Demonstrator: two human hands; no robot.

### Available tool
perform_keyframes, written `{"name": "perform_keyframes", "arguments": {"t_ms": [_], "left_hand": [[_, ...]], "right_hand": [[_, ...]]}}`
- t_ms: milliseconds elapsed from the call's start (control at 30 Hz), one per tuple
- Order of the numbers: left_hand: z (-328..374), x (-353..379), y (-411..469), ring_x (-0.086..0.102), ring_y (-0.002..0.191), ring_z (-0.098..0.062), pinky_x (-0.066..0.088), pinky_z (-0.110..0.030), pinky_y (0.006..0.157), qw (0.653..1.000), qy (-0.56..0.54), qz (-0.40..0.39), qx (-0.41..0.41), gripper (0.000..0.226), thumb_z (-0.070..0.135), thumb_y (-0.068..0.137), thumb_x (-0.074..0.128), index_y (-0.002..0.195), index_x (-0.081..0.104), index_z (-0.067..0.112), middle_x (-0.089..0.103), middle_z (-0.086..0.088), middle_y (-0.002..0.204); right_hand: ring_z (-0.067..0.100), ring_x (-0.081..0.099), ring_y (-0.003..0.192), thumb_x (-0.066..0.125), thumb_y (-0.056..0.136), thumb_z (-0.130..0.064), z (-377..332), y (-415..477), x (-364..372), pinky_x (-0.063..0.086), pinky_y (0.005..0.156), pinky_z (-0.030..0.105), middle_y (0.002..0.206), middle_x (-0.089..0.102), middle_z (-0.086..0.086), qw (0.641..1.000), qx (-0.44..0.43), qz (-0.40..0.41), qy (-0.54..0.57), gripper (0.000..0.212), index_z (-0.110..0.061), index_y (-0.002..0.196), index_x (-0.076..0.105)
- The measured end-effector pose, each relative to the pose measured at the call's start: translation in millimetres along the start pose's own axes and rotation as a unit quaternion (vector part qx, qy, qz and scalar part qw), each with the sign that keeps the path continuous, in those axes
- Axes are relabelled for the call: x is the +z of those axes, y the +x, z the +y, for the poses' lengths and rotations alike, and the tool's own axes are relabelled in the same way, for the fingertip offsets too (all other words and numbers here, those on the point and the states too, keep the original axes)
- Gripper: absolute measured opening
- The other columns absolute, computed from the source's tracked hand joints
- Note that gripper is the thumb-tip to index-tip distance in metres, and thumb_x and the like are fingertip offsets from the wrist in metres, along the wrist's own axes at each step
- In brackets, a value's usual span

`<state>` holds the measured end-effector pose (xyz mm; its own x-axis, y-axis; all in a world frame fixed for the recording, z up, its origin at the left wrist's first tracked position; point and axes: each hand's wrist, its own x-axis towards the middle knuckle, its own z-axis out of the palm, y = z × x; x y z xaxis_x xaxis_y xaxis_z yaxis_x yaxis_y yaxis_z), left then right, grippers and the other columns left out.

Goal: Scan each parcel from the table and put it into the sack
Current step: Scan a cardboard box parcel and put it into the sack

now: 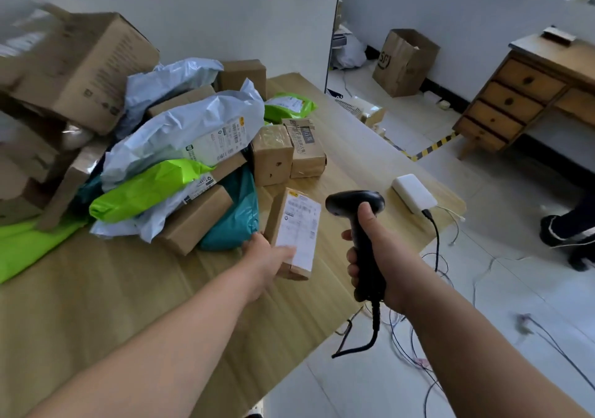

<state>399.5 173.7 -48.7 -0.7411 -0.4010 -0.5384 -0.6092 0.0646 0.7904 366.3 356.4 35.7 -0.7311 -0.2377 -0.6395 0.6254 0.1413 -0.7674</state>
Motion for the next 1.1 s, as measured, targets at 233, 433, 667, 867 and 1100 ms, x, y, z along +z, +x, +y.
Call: {"name": "perform_keyframes", "arguments": {"t_ms": [233,433,667,867,1100], "left_hand": [[5.5,-39.4,-84.1,0.065,0.087,-0.023,0.053,-0.037,0.077,0.982,-0.182,0.04,-0.018,0.043,0.004,0.078,0.069,0.116,0.049,0.01,0.068,-0.008,0.102],[-8.0,-97.8,-156.4,0.066,0.091,-0.031,0.052,-0.036,0.064,0.97,-0.211,0.119,0.02,0.053,-0.003,0.074,0.069,0.123,0.051,0.004,0.068,-0.014,0.109],[-39.0,-166.7,-229.0,0.065,0.085,-0.026,0.051,-0.038,0.069,0.945,-0.25,0.203,0.061,0.043,-0.005,0.078,0.066,0.111,0.047,0.016,0.067,-0.004,0.096],[-82.1,-225.3,-280.0,0.064,0.094,-0.024,0.05,-0.034,0.066,0.924,-0.286,0.242,0.075,0.048,-0.007,0.079,0.064,0.117,0.046,0.017,0.068,-0.002,0.102],[-143.2,-306.4,-324.0,0.063,0.09,-0.017,0.046,-0.027,0.064,0.906,-0.303,0.288,0.063,0.05,-0.007,0.078,0.066,0.116,0.047,0.02,0.066,0.002,0.099]], "right_hand": [[0.017,0.051,0.047,0.053,0.083,-0.073,-6.8,-67.8,-4.0,0.044,0.049,0.027,0.058,0.055,0.002,0.993,-0.039,-0.113,0.001,0.07,-0.008,0.107,0.06],[0.018,0.051,0.045,0.065,0.043,-0.079,-10.1,-121.1,35.5,0.044,0.046,0.026,0.058,0.055,0.004,0.972,-0.059,-0.225,-0.042,0.091,-0.009,0.1,0.064],[0.02,0.052,0.047,0.069,0.039,-0.084,0.3,-174.9,97.5,0.045,0.046,0.029,0.059,0.056,0.005,0.939,-0.09,-0.311,-0.116,0.096,-0.009,0.099,0.066],[0.019,0.052,0.047,0.065,0.053,-0.08,16.6,-217.8,169.2,0.046,0.046,0.029,0.061,0.057,0.006,0.916,-0.083,-0.361,-0.155,0.084,-0.009,0.099,0.067],[0.02,0.052,0.044,0.063,0.055,-0.079,50.2,-265.7,265.4,0.046,0.045,0.028,0.058,0.056,0.005,0.898,-0.087,-0.392,-0.177,0.08,-0.011,0.098,0.061]]}}
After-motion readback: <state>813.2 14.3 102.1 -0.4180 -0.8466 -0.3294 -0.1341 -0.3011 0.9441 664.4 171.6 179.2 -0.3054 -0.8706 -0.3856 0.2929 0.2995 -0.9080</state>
